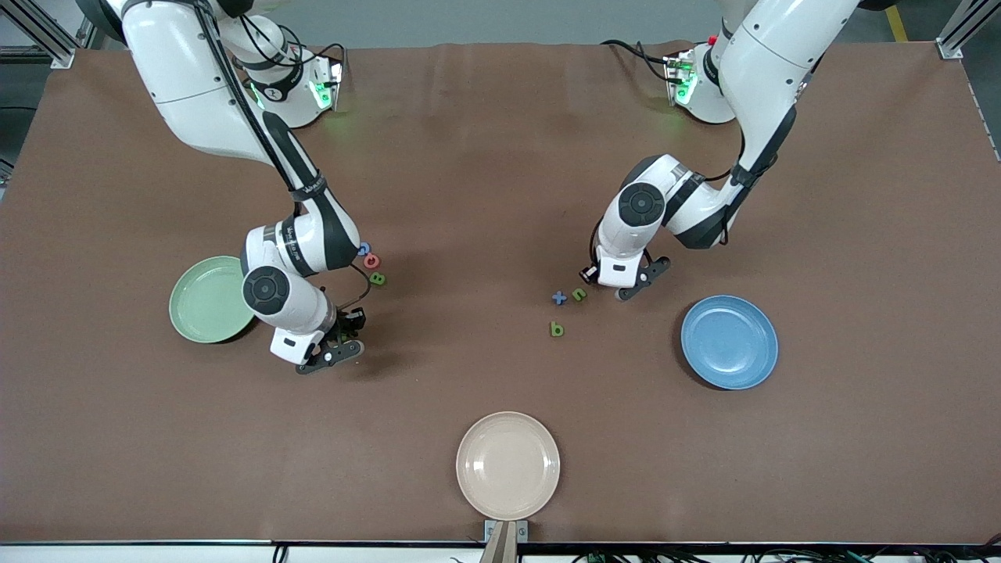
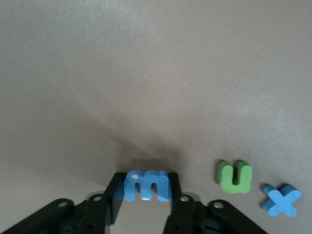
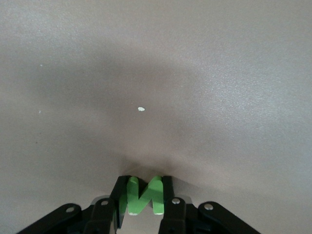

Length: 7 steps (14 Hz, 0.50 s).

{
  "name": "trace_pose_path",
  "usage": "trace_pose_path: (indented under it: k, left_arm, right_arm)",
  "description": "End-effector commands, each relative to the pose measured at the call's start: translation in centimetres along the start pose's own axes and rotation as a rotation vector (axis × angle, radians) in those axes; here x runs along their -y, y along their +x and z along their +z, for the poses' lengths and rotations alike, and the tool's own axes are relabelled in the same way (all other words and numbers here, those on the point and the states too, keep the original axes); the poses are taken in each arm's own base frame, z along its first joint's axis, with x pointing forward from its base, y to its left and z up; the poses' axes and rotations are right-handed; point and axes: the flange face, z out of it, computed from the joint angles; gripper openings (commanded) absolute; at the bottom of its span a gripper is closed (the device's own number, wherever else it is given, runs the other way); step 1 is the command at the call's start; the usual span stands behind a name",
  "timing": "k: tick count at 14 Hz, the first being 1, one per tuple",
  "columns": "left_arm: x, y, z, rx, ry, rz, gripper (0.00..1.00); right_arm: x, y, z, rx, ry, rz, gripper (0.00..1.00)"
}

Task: Sort upper and lower case letters into plates
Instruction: 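Grasp green N with the right gripper while the left gripper grasps m, then drop N on the green plate while the left gripper drops m on blue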

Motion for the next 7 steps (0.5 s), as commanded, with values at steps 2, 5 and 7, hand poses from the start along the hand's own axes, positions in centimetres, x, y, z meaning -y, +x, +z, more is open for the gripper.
trace_pose_path:
  k: [2,5,7]
  left_arm:
    - [-0.7,1.6,-1.5,-0.032,-0.031,-0.022,0.0]
    - [-0.3,5.1,-6.2,-0.09,-0.041,-0.041,0.0]
    - [0.8,8.9,-8.6,-0.13,-0.004,-0.007,0.0]
  right_arm:
    - [-4.0,-2.0,-3.9,0.048,0.031,-0.033,0.13]
    - [-11.0,-6.1,-8.6,0.076,0.062,-0.106,0.13]
    - [-16.3,-9.4,-9.2,0.066,0.075,-0.156,0.14]
